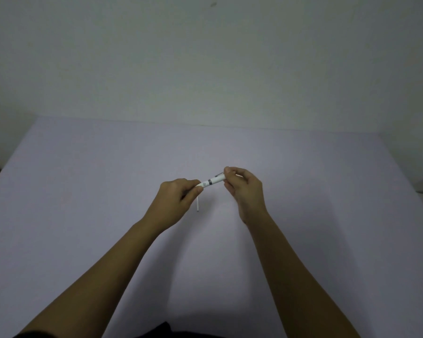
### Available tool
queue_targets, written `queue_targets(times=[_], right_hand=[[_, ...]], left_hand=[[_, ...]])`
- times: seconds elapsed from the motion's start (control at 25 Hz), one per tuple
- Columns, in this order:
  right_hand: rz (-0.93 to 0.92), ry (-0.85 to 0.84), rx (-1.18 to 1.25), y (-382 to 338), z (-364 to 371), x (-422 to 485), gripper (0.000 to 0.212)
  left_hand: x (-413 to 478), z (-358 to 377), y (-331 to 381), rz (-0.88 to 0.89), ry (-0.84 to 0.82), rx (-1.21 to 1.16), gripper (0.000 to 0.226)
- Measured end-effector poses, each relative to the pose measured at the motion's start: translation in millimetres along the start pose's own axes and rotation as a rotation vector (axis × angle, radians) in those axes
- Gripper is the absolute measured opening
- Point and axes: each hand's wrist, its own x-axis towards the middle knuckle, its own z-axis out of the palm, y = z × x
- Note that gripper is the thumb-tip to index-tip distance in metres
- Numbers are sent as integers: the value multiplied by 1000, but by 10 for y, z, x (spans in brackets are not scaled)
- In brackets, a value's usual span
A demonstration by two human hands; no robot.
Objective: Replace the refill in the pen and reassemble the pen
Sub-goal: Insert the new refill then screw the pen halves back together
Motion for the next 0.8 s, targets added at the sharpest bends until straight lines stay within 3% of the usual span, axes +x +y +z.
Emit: queue_targets(times=[0.2, 0.4, 0.6, 0.8], right_hand=[[-42, -2, -97, 23, 46, 8, 14], [-95, -40, -356, 97, 61, 150, 7], [-137, -76, -907, 591, 31, 379, 36], [-174, -250, -1299, 1149, -147, 512, 44]], left_hand=[[17, 73, 14, -1, 20, 20, 25], [73, 194, -125, -39, -124, 173, 24], [-58, 509, -512, -363, -108, -3, 35], [120, 838, -781, -590, -15, 31, 38]])
